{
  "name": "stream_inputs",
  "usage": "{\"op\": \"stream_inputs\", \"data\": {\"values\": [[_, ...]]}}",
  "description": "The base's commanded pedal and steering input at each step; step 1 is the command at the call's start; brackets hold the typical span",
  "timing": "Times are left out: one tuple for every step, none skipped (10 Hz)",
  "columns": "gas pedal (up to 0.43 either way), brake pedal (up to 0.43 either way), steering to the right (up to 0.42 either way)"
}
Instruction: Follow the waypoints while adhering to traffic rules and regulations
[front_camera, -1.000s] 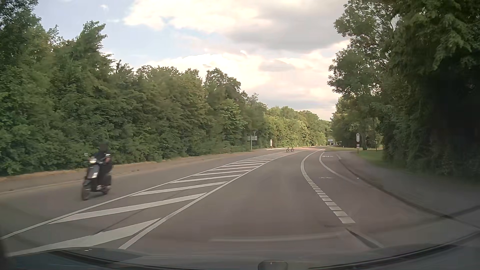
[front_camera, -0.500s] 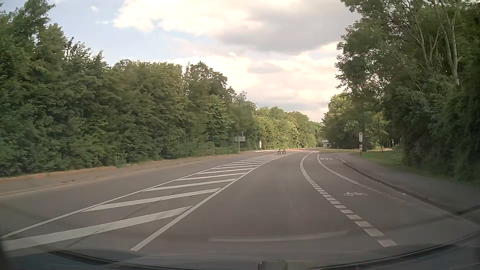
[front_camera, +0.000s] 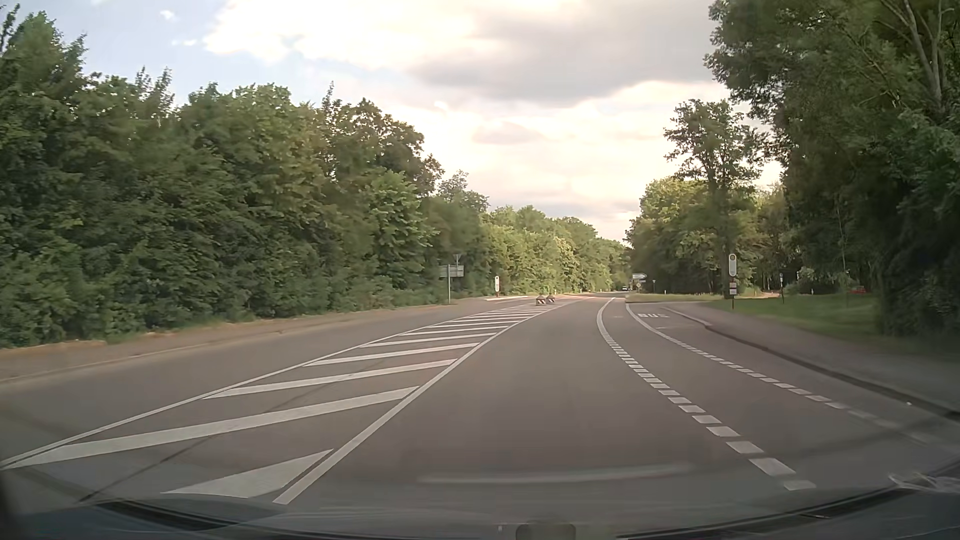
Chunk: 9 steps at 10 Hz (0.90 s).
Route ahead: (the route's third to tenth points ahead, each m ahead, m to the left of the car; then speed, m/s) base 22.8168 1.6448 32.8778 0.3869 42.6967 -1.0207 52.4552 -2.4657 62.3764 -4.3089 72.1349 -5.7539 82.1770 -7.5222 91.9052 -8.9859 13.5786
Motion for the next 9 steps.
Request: {"op": "stream_inputs", "data": {"values": [[0.138,0.0,0.03],[0.15,0.0,0.03],[0.15,0.0,0.03],[0.15,0.0,0.029],[0.157,0.0,0.029],[0.157,0.0,0.029],[0.157,0.0,0.029],[0.157,0.0,0.029],[0.169,0.0,0.028]]}}
